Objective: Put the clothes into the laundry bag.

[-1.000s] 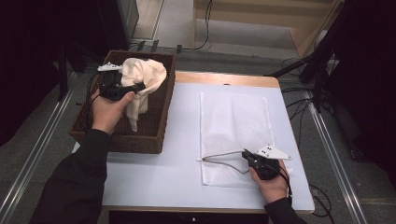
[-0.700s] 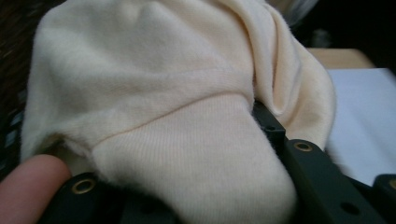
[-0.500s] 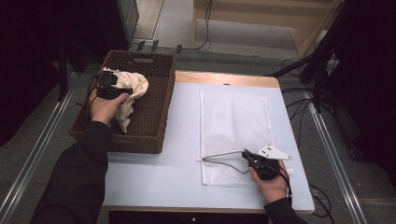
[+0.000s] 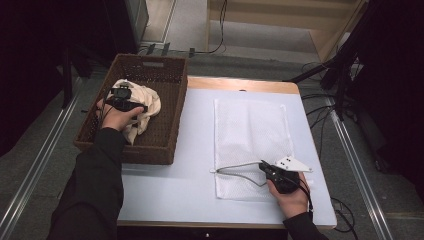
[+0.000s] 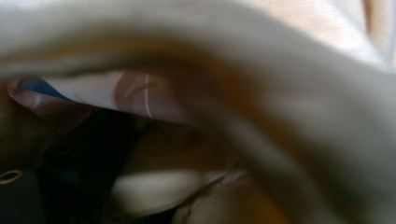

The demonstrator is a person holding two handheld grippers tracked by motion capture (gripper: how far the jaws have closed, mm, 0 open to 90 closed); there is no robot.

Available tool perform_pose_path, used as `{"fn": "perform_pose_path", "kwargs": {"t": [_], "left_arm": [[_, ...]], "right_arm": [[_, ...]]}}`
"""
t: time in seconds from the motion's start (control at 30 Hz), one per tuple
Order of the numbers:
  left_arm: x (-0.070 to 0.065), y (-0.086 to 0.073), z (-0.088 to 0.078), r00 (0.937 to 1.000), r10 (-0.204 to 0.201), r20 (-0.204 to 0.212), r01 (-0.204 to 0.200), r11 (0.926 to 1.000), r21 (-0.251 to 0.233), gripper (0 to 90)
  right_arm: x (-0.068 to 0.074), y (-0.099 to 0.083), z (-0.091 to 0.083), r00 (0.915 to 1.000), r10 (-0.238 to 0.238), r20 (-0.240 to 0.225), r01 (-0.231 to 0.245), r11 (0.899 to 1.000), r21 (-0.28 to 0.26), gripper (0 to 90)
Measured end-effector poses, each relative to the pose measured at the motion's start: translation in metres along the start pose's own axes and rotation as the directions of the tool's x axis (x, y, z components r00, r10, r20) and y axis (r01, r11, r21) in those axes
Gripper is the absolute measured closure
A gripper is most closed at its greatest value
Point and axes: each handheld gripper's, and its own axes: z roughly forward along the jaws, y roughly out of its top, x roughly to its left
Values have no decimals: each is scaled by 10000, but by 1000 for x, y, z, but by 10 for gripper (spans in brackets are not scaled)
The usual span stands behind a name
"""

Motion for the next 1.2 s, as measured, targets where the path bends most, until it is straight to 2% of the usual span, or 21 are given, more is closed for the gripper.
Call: {"fn": "perform_pose_path", "kwargs": {"t": [0.13, 0.2, 0.3, 0.33, 0.37, 0.47, 0.53, 0.6, 0.67, 0.73, 0.77, 0.87, 0.93, 0.97, 1.03, 1.13, 1.2], "left_arm": [[-2, -2, 6, 9999, -125, 76, 126, 9999, -74, 27], [-1, -2, 5, 9998, 12, 178, -10, 9999, -112, 75], [-2, -2, 1, 9994, 72, 344, -67, 9999, -137, 220], [-2, -2, -1, 9993, -13, 369, 19, 9999, -147, 308], [-3, -1, -2, 9994, 23, 339, -19, 9999, -120, 383], [-7, 1, -8, 9990, 311, 326, -311, 9995, -21, 526], [-7, 2, -11, 9987, 315, 398, -319, 9995, 82, 583], [-6, 4, -16, 9972, 222, 707, -238, 9995, 220, 613], [-5, 6, -21, 9924, -17, 1228, -6, 9998, 183, 629], [-7, 8, -28, 9833, -37, 1821, 22, 10000, 86, 636], [-8, 9, -31, 9799, -77, 1992, 80, 10000, -4, 639], [-9, 10, -40, 9632, -61, 2686, 151, 9994, -312, 642], [-10, 12, -49, 9612, 75, 2757, 132, 9972, -732, 645], [-10, 12, -49, 9612, 75, 2757, 132, 9972, -732, 645], [-10, 13, -65, 9571, 348, 2877, 137, 9862, -1650, 647], [-9, 12, -81, 9513, 469, 3046, 302, 9694, -2435, 648], [-10, 10, -86, 9509, 720, 3010, 144, 9613, -2753, 648]], "right_arm": [[0, 0, 0, 10000, -10, -6, 10, 10000, -7, 893], [1, 0, 0, 10000, -16, 8, 16, 10000, -4, 893], [1, 0, 0, 10000, -31, 20, 31, 10000, 32, 893], [1, 0, 0, 10000, -29, 13, 29, 10000, 45, 893], [1, 0, 0, 10000, -26, 10, 26, 10000, 44, 893], [1, 0, 0, 10000, -13, 20, 13, 10000, 52, 893], [1, 0, 1, 10000, -36, 19, 36, 10000, 59, 893], [1, 0, 0, 10000, -24, 5, 24, 10000, 52, 893], [1, 0, 1, 10000, -23, 7, 23, 10000, 54, 893], [1, 0, 1, 10000, -52, 10, 52, 10000, 60, 893], [1, 0, 1, 10000, -48, 29, 48, 10000, 58, 893], [1, 0, 1, 10000, -54, 52, 54, 10000, 67, 894], [1, 0, 1, 10000, -57, 53, 57, 10000, 72, 894], [1, 0, 1, 10000, -57, 53, 57, 10000, 72, 894], [1, 0, 1, 10000, -55, 60, 55, 10000, 72, 894], [1, 0, 1, 10000, -56, 61, 56, 10000, 60, 894], [1, 0, 1, 10000, -53, 55, 52, 10000, 50, 894]]}}
